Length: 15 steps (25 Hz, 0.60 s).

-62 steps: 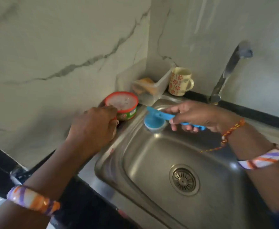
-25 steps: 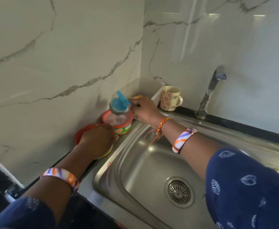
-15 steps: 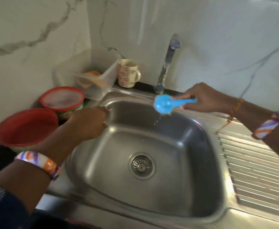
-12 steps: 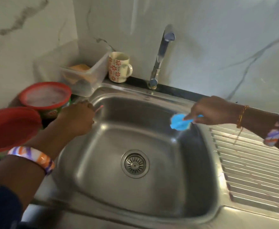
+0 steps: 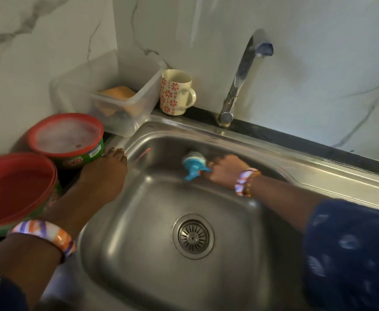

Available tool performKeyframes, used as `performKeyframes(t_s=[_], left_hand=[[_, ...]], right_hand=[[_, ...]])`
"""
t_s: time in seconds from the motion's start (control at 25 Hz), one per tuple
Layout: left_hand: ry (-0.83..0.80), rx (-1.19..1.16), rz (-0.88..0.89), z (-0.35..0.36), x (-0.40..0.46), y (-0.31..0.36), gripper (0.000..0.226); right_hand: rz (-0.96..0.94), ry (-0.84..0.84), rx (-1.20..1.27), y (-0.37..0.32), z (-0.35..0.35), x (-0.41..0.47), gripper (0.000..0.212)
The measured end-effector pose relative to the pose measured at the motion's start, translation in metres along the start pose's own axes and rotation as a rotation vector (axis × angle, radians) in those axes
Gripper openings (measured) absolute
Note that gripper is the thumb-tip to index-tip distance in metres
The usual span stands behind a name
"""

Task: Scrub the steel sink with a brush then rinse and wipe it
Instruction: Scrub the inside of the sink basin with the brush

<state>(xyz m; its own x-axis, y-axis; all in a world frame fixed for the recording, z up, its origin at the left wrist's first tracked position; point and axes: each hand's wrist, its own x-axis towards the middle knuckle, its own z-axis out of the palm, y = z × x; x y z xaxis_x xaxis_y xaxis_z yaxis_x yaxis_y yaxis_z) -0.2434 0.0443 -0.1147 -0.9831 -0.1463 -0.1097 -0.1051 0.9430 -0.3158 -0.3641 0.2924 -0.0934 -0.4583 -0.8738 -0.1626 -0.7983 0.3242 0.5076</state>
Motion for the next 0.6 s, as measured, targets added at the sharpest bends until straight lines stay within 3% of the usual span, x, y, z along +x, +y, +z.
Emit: performKeyframes(t_s=[0.08, 0.2, 0.24, 0.36, 0.44, 0.48, 0.6], left_hand=[[0.042, 0.029, -0.006, -0.001, -0.002, 0.003, 0.056], [0.054, 0.03, -0.03, 0.001, 0.0, 0.006, 0.053], [0.035, 0.012, -0.052, 0.001, 0.001, 0.006, 0.053], [0.029, -0.002, -0.063, 0.001, 0.003, 0.003, 0.054], [0.011, 0.002, -0.048, 0.0, 0.002, 0.003, 0.054], [0.001, 0.003, -0.042, 0.001, 0.002, 0.003, 0.054], [-0.005, -0.001, -0.027, 0.0, 0.005, -0.002, 0.057]], right_hand=[[-0.029, 0.059, -0.079, 0.028, 0.012, -0.053, 0.025], [-0.038, 0.013, -0.102, 0.063, 0.023, -0.124, 0.065], [0.003, 0.011, -0.107, 0.068, 0.019, -0.128, 0.066], [-0.002, 0.056, -0.146, 0.049, 0.007, -0.08, 0.025], [0.022, 0.127, -0.043, 0.015, 0.003, -0.005, 0.057], [0.067, 0.063, -0.007, -0.001, -0.005, 0.029, 0.057], [-0.099, 0.063, -0.047, -0.019, -0.01, 0.061, 0.041]])
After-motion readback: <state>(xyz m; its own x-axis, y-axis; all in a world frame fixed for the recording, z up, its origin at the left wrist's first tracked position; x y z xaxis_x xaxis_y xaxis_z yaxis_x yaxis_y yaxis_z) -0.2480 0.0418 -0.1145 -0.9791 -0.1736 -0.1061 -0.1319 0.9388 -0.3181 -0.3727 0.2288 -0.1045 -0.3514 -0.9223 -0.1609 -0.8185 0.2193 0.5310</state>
